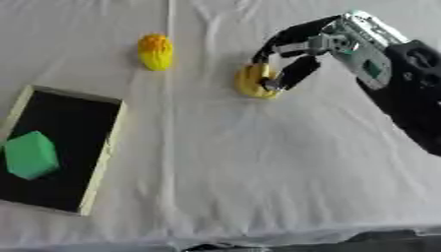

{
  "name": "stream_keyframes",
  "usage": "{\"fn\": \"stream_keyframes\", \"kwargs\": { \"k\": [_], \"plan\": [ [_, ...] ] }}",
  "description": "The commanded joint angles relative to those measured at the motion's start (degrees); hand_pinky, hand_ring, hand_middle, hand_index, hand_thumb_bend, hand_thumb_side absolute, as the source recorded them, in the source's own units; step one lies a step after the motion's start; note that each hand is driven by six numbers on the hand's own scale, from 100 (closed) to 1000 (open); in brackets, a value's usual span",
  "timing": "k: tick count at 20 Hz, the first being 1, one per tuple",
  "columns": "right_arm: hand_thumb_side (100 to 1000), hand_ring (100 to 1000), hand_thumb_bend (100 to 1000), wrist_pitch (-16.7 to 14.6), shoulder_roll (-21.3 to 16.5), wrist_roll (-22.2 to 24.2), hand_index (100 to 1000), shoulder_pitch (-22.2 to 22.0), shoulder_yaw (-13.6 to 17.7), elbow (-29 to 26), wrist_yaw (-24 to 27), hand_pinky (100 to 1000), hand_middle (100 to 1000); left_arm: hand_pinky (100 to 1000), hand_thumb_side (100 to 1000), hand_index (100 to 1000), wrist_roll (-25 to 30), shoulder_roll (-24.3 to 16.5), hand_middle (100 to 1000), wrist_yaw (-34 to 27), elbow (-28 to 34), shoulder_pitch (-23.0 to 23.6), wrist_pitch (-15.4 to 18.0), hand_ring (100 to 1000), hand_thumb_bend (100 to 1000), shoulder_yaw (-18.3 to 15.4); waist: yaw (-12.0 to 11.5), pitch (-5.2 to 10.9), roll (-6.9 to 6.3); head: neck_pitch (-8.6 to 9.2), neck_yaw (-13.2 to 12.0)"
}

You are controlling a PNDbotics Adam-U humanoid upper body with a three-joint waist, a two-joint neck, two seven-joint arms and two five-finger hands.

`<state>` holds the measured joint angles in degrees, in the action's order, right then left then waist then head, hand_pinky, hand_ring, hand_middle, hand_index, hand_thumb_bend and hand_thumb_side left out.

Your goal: Pick up objects on the table and place them in the box.

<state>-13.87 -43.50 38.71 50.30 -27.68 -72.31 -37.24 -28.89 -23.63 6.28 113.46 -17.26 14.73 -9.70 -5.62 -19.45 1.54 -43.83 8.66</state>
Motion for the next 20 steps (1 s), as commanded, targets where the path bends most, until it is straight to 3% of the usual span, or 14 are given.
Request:
{"fn": "stream_keyframes", "kwargs": {
  "k": [1,2,3,4,5,10,14,20],
  "plan": [
    [652,911,100,0.4,-0.6,-1.7,840,0.9,1.2,1.0,-1.6,947,654,815,405,835,0.2,-0.5,698,-0.3,1.1,-0.5,0.0,738,100,-0.2,-0.1,0.94,-0.17,-0.29,0.2],
    [567,872,100,1.0,-0.5,-2.8,787,1.0,1.5,1.3,-1.7,923,596,815,406,834,0.2,-0.5,698,-0.3,1.1,-0.5,0.0,738,100,-0.2,-0.1,0.95,-0.19,-0.29,0.2],
    [553,862,100,1.6,-0.4,-4.3,778,1.0,1.7,1.4,-1.7,920,585,815,406,834,0.3,-0.5,698,-0.3,1.1,-0.4,0.0,738,100,-0.2,-0.1,0.97,-0.19,-0.29,0.2],
    [350,768,100,2.2,-0.4,-5.8,688,1.0,1.9,1.4,-1.5,875,501,815,407,834,0.3,-0.4,698,-0.3,1.1,-0.4,0.0,737,100,-0.2,0.0,1.00,-0.18,-0.29,0.2],
    [302,754,100,2.8,-0.4,-7.4,678,1.0,2.1,1.4,-1.4,866,493,815,407,834,0.3,-0.4,698,-0.3,1.1,-0.4,0.0,737,100,-0.2,0.0,1.04,-0.17,-0.29,0.2],
    [333,677,100,5.9,-0.8,-14.0,624,0.5,2.0,0.2,1.9,820,451,814,408,832,0.4,-0.3,697,-0.3,1.1,-0.4,-0.1,736,100,-0.3,0.0,1.23,-0.15,-0.29,0.3],
    [288,673,100,7.6,-2.5,-13.8,636,0.3,1.9,-4.9,6.5,821,455,814,409,832,0.5,-0.3,695,-0.3,1.1,-0.2,-0.2,735,100,-0.4,0.1,1.37,-0.11,-0.29,0.3],
    [224,662,100,11.0,-3.8,-12.5,623,2.0,4.1,-14.2,13.5,825,431,813,406,832,0.6,-0.4,695,-0.2,1.1,-0.1,-0.1,734,100,-0.5,0.4,1.69,-0.21,-0.29,0.4]
  ]
}}
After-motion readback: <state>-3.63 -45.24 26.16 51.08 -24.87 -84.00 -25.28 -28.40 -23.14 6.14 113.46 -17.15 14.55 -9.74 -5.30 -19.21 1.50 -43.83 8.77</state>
